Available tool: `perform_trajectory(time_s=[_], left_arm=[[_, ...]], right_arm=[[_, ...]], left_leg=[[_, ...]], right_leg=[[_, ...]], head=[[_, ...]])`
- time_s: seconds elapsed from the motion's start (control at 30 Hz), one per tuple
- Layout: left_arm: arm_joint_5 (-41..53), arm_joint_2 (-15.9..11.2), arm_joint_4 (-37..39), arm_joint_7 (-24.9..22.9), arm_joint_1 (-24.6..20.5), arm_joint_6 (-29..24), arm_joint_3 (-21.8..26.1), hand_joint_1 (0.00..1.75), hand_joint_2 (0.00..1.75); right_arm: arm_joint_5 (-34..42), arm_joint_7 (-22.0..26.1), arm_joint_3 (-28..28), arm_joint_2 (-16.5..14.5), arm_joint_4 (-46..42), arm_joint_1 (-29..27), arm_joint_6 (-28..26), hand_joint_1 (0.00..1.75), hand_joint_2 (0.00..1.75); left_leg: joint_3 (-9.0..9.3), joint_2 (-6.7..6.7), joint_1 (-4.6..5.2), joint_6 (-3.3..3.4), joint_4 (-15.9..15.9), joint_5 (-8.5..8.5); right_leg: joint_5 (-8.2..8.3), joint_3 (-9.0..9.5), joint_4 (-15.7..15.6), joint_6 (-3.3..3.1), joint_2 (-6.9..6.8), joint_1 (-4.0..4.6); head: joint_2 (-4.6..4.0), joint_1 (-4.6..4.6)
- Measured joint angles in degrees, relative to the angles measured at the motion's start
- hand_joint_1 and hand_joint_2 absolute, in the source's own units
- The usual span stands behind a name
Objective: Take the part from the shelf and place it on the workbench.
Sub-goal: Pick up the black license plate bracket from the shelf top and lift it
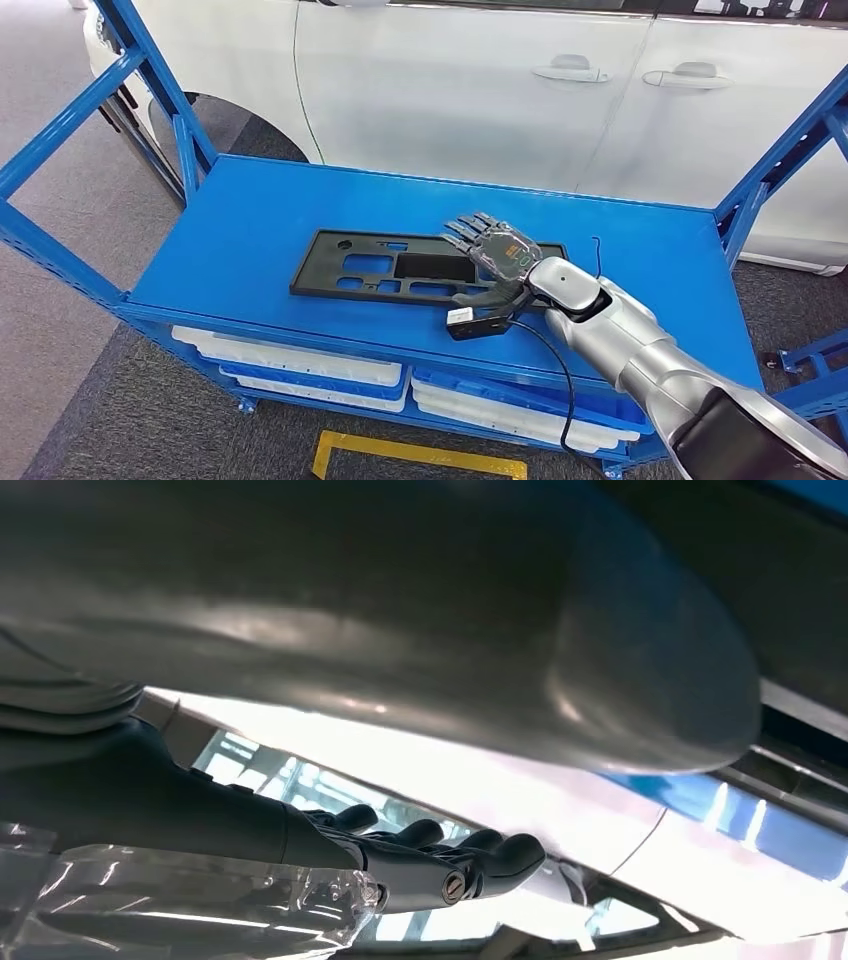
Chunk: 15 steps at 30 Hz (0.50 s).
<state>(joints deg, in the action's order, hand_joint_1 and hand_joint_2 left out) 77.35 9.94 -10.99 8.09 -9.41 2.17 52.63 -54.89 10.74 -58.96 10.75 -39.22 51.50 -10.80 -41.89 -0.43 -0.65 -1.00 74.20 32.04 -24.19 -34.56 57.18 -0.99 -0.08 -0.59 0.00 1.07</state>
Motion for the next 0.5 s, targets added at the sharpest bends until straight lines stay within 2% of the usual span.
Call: perform_trajectory(time_s=[0.03, 0.07, 0.1, 0.17, 0.2, 0.3, 0.33, 0.37, 0.4, 0.47, 0.5], left_arm=[[0.0, 0.0, 0.0, 0.0, 0.1, 0.0, 0.0, 0.00, 0.00], [0.0, 0.0, 0.0, 0.0, 0.1, 0.0, 0.0, 0.00, 0.00], [0.0, 0.0, 0.0, 0.0, 0.1, 0.0, 0.0, 0.00, 0.00], [0.0, -0.1, 0.0, 0.0, 0.1, 0.0, 0.0, 0.00, 0.00], [0.0, -0.1, 0.0, 0.0, 0.1, 0.0, 0.0, 0.00, 0.00], [0.0, -0.1, 0.0, 0.0, 0.1, 0.0, 0.0, 0.00, 0.00], [0.0, -0.2, 0.0, 0.1, 0.1, 0.0, 0.0, 0.00, 0.00], [0.0, -0.2, 0.0, 0.2, 0.0, 0.1, 0.0, 0.00, 0.00], [0.0, -0.2, 0.0, 0.3, 0.0, 0.1, 0.0, 0.00, 0.00], [0.0, -0.2, 0.0, 0.4, 0.0, 0.2, -0.1, 0.00, 0.00], [0.0, -0.2, 0.0, 0.4, 0.0, 0.2, -0.1, 0.00, 0.00]], right_arm=[[0.0, 0.0, 0.0, 0.0, 0.0, -0.3, 0.0, 0.00, 0.00], [0.0, 0.0, 0.1, 0.0, 0.0, -0.5, 0.0, 0.00, 0.00], [-0.1, 0.0, 0.2, 0.0, 0.0, -0.6, 0.0, 0.00, 0.00], [-0.1, 0.0, 0.4, 0.0, 0.0, -0.7, 0.0, 0.00, 0.00], [-0.1, 0.0, 0.5, 0.1, 0.0, -0.7, 0.0, 0.00, 0.00], [-0.2, -0.1, 0.8, 0.2, 0.1, -0.7, 0.0, 0.00, 0.00], [-0.3, -0.3, 1.0, 0.3, 0.0, -0.8, 0.0, 0.00, 0.00], [-0.5, -0.6, 1.3, 0.4, -0.1, -1.0, 0.0, 0.00, 0.44], [-0.8, -0.8, 1.8, 0.6, -0.3, -1.3, 0.1, 0.00, 0.87], [-1.6, -1.3, 2.5, 1.1, -0.6, -2.3, 0.3, 0.00, 1.75], [-1.9, -1.4, 2.8, 1.3, -0.8, -2.9, 0.3, 0.00, 1.75]], left_leg=[[-0.17, 0.01, -0.02, -0.03, 0.2, -0.60], [0.84, 0.03, -0.03, 0.01, -2.0, -2.23], [2.79, 0.06, -0.05, 0.14, -6.0, -4.40], [6.54, 0.11, 0.06, 0.60, -13.6, -7.09], [7.48, 0.10, 0.13, 0.88, -15.5, -7.48], [7.75, 0.03, 0.30, 1.87, -16.3, -7.60], [7.82, 0.04, 0.25, 2.23, -16.5, -7.75], [7.87, 0.07, 0.16, 2.57, -16.7, -7.90], [7.89, 0.09, 0.08, 2.82, -16.8, -7.99], [7.85, 0.07, 0.11, 3.05, -16.8, -7.98], [7.85, 0.04, 0.12, 3.08, -16.8, -7.97]], right_leg=[[-0.02, 0.05, 0.0, 0.02, 0.03, 0.00], [-0.07, 0.14, 0.1, 0.09, 0.06, 0.00], [-0.16, 0.24, 0.1, 0.22, 0.09, 0.00], [-0.40, 0.29, 0.4, 0.66, 0.13, 0.21], [-0.46, 0.26, 0.4, 0.91, 0.14, 0.31], [-0.52, 0.24, 0.5, 1.90, 0.12, 0.25], [-1.00, 0.03, 1.0, 2.25, 0.12, 0.15], [-2.06, -0.64, 2.6, 2.56, 0.12, 0.06], [-3.75, -1.94, 5.5, 2.83, 0.12, -0.05], [-7.42, -5.71, 13.5, 3.25, 0.12, -0.15], [-8.29, -7.22, 16.5, 3.35, 0.12, -0.18]], head=[[0.00, 0.00], [0.00, 0.00], [0.00, 0.00], [0.00, -0.01], [0.00, -0.01], [0.00, -0.02], [0.00, -0.02], [0.00, -0.02], [0.00, -0.02], [0.00, -0.02], [0.00, -0.02]])
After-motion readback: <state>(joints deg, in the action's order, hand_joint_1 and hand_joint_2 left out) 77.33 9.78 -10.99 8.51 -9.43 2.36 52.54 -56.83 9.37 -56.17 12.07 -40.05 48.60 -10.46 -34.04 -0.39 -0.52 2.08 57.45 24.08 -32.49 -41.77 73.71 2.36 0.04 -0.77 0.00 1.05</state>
